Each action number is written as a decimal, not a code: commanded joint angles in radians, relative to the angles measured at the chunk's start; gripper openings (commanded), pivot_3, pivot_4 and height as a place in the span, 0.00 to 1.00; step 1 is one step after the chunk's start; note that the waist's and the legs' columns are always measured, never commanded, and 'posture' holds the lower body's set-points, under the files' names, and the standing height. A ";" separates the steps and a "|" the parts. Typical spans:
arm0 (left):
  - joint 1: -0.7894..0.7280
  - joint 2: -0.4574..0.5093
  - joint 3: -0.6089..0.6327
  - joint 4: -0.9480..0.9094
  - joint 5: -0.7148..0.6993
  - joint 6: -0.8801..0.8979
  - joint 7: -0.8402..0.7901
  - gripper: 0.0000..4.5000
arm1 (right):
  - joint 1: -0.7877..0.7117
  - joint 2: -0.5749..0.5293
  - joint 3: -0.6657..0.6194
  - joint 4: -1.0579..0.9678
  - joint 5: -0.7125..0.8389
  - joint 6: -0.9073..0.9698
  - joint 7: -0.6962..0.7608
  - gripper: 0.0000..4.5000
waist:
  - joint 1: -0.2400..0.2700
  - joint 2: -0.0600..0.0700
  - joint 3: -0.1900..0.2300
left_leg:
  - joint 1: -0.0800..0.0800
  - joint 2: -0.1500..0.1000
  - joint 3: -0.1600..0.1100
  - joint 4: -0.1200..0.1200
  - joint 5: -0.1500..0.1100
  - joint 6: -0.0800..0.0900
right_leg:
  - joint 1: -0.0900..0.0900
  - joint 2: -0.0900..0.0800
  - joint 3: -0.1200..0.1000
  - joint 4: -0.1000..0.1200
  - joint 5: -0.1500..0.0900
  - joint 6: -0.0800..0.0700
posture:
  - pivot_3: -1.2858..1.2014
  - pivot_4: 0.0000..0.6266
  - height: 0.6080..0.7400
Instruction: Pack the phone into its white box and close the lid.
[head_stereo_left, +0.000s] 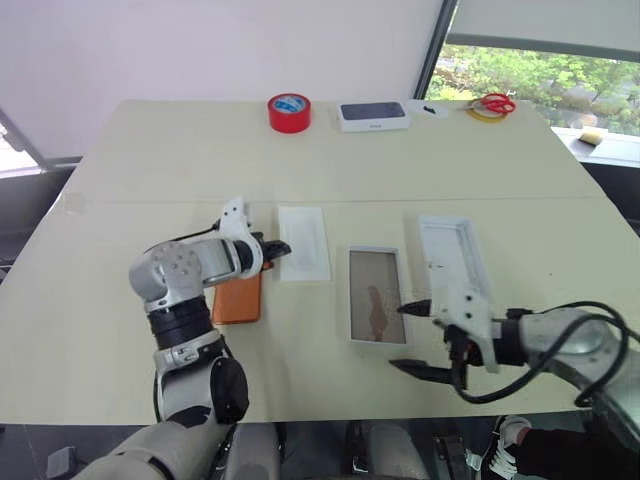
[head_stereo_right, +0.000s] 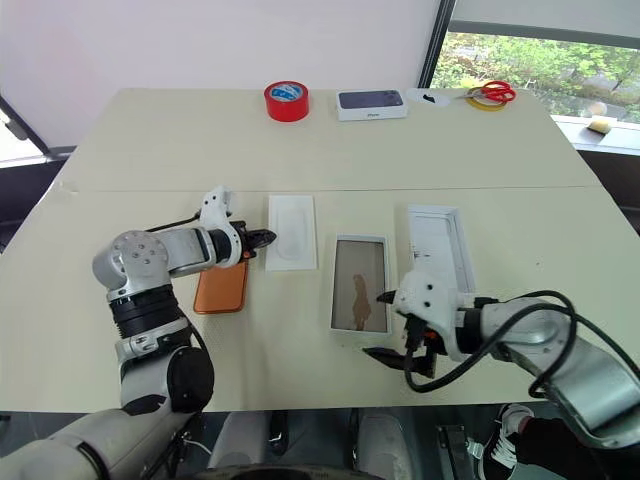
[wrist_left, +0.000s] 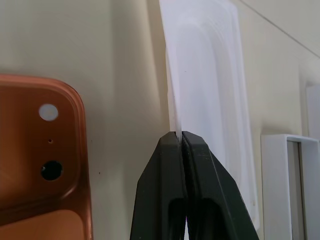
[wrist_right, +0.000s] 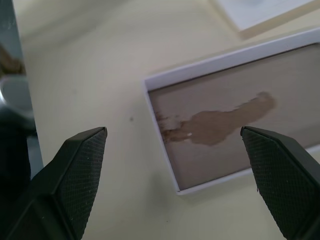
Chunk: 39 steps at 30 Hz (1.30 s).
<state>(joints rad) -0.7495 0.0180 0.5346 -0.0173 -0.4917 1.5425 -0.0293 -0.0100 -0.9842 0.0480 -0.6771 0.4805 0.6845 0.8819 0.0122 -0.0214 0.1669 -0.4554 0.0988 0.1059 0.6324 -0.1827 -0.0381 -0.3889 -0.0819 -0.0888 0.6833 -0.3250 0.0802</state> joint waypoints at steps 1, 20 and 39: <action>-0.022 0.012 0.042 -0.052 -0.044 -0.001 -0.042 0.01 | -0.047 0.008 0.098 0.017 -0.086 -0.040 0.004 1.00 | 0.000 0.000 0.000 | 0.000 0.000 0.000 0.000 0.000 0.000 | 0.000 0.000 0.000 0.000 0.000 0.000 | 0.52 0.24 0.93; -0.069 0.098 0.219 -0.104 -0.062 -0.056 -0.036 0.00 | -0.316 0.196 0.422 0.236 -0.397 -0.199 0.067 0.01 | -0.008 -0.001 0.000 | 0.001 0.001 0.000 -0.001 0.001 -0.002 | 0.000 0.001 0.000 0.000 0.000 0.000 | 0.52 0.24 0.93; -0.046 -0.047 0.124 -0.217 -0.091 0.063 -0.019 0.00 | -0.465 0.344 0.205 0.366 -0.364 -0.166 0.066 0.88 | 0.002 -0.002 0.001 | 0.000 0.000 0.001 0.000 0.003 -0.006 | 0.000 0.000 0.000 0.000 0.000 0.000 | 0.52 0.24 0.93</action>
<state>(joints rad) -0.8057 -0.0173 0.6813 -0.1854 -0.5717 1.5895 -0.0540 -0.4854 -0.6123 0.3434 -0.2570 0.0789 0.4998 0.9544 0.0139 -0.0229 0.1675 -0.4552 0.0992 0.1069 0.6320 -0.1795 -0.0434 -0.3887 -0.0821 -0.0889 0.6835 -0.3249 0.0800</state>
